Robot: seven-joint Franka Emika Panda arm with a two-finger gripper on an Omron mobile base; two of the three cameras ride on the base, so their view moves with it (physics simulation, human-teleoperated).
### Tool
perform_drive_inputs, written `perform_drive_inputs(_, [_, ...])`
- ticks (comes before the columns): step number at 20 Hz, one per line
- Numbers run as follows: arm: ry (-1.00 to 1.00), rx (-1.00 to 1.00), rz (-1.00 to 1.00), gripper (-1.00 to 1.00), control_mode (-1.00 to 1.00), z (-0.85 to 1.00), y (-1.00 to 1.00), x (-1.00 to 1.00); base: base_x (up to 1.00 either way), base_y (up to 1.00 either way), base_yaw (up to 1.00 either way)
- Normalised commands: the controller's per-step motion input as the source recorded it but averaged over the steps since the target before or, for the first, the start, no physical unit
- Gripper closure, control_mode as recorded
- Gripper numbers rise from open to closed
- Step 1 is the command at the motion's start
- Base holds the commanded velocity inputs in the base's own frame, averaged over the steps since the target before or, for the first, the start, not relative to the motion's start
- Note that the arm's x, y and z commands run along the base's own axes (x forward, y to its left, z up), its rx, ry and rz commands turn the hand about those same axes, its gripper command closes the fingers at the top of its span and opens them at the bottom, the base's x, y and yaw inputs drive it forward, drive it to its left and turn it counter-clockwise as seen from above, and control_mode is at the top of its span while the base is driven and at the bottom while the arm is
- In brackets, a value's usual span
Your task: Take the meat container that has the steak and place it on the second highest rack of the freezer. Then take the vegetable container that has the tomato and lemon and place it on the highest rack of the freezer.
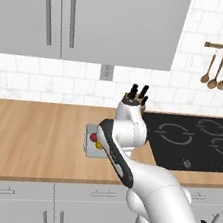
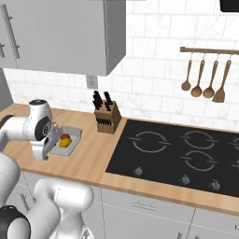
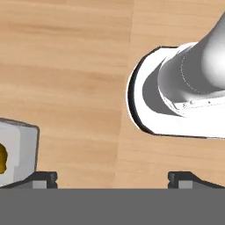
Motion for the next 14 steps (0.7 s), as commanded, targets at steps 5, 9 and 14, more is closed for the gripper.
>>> perform_drive_inputs(5, [-0.02,-0.09,-0.25,-1.0,-1.0,0.0,0.0,0.15,0.0,0.0,0.0])
perform_drive_inputs(9, [0.0,-0.04,-0.25,-1.0,-1.0,-0.01,0.0,0.21,0.0,0.0,0.0])
perform_drive_inputs(14, [0.0,-0.02,-0.19,-1.0,-1.0,-0.12,0.0,0.21,0.0,0.0,0.0])
